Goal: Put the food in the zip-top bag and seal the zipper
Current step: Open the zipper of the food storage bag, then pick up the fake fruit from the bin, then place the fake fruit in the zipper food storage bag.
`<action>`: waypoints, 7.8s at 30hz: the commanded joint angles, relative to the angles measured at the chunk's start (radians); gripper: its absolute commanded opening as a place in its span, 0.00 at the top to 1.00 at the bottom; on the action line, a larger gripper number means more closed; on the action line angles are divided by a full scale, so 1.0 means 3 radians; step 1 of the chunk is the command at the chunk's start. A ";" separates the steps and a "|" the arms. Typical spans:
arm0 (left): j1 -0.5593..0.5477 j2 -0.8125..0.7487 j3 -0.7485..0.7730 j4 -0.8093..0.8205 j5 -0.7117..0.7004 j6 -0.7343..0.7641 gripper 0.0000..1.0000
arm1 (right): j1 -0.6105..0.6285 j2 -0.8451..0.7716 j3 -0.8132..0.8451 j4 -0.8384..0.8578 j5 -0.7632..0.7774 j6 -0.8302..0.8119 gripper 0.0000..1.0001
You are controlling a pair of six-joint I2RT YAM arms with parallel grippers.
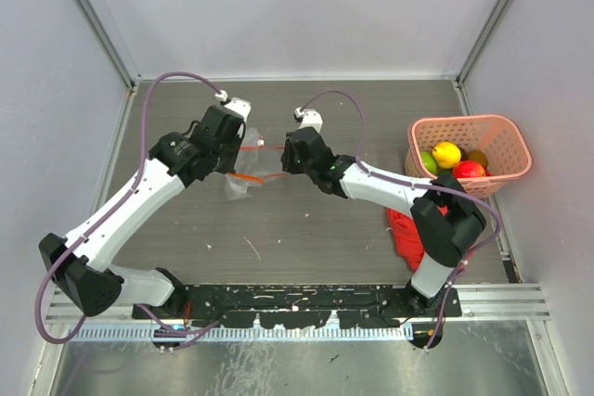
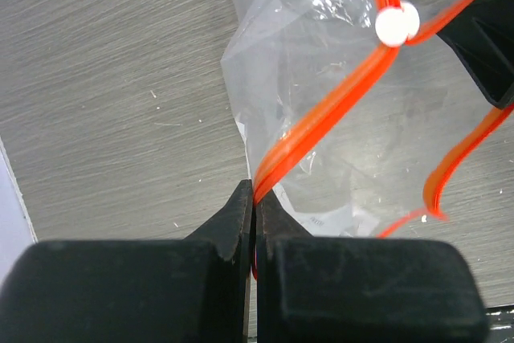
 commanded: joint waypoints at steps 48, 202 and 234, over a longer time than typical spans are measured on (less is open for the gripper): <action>0.0016 0.0231 -0.0022 0.0536 0.0332 0.0044 1.00 | -0.0811 -0.1477 0.0188 -0.1537 -0.0282 -0.0792 0.16; -0.0058 0.0771 0.0628 0.0184 0.1202 -0.0353 1.00 | -0.0434 -0.1482 -0.1042 0.0437 -0.2288 -0.0539 0.95; -0.0438 0.0581 0.0484 0.0232 0.1684 -0.0417 1.00 | -0.0452 -0.1121 -0.1033 0.0974 -0.1866 -0.0069 0.96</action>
